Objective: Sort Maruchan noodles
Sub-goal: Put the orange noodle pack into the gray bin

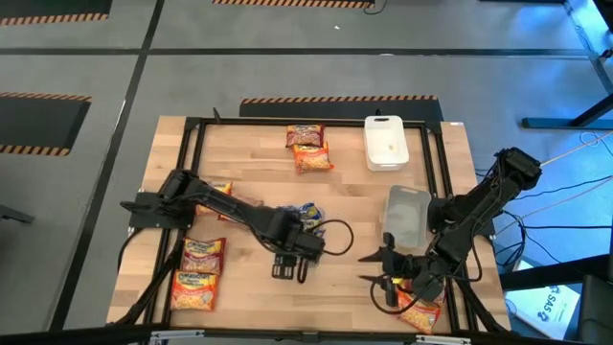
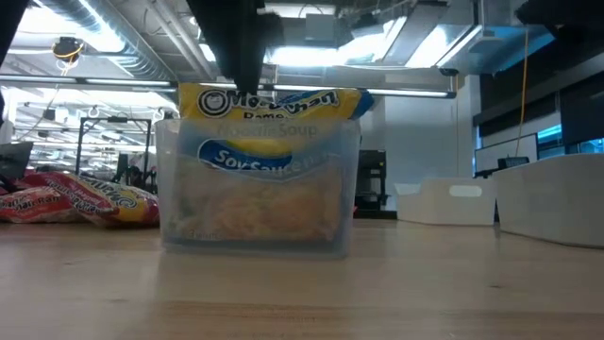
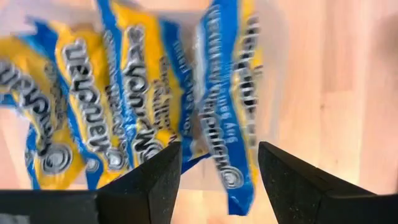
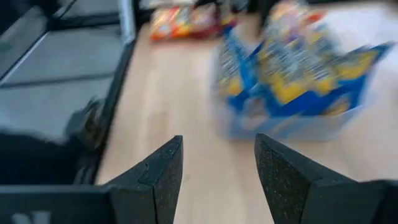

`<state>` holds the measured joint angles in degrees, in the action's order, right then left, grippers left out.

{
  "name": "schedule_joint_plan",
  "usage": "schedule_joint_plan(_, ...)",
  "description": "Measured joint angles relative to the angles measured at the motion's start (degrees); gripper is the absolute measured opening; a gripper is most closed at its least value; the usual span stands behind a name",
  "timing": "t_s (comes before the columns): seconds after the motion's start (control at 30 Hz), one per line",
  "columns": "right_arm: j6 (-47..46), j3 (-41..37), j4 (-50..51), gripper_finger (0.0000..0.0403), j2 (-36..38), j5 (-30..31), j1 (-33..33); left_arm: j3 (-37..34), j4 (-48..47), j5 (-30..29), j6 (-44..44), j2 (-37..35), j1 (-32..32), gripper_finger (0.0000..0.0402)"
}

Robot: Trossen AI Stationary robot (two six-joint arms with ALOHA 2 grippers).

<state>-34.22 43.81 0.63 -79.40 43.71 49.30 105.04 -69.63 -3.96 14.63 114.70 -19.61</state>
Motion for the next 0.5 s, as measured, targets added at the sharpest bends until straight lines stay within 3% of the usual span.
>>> schedule_joint_plan(0.1, 0.84, 0.00, 0.08, 0.0181, 0.02, 5.65, -1.19, -4.51, 4.86, -0.74, -1.75, -3.62, -0.33, 0.0206)
schedule_joint_plan(0.2, 5.76, 0.00, 0.12, 0.0181, 0.02, 6.21, -4.02, -12.47, 12.62, -3.85, -3.54, -9.68, -0.29, 0.0206)
schedule_joint_plan(0.3, 10.98, 0.00, 0.45, 0.0181, 0.02, 6.06, -8.78, -24.22, 26.79, -8.48, -6.96, -17.77, -0.08, 0.0206)
schedule_joint_plan(0.4, 15.97, 0.00, 1.46, 0.0181, 0.04, 3.00, -15.13, -36.63, 39.93, -8.52, -10.45, -25.42, 1.11, 0.0206)
schedule_joint_plan(0.5, 19.45, 0.00, 3.79, 0.0181, 0.20, -5.03, -23.15, -47.12, 52.50, -9.77, -10.75, -32.29, 3.27, 0.0206)
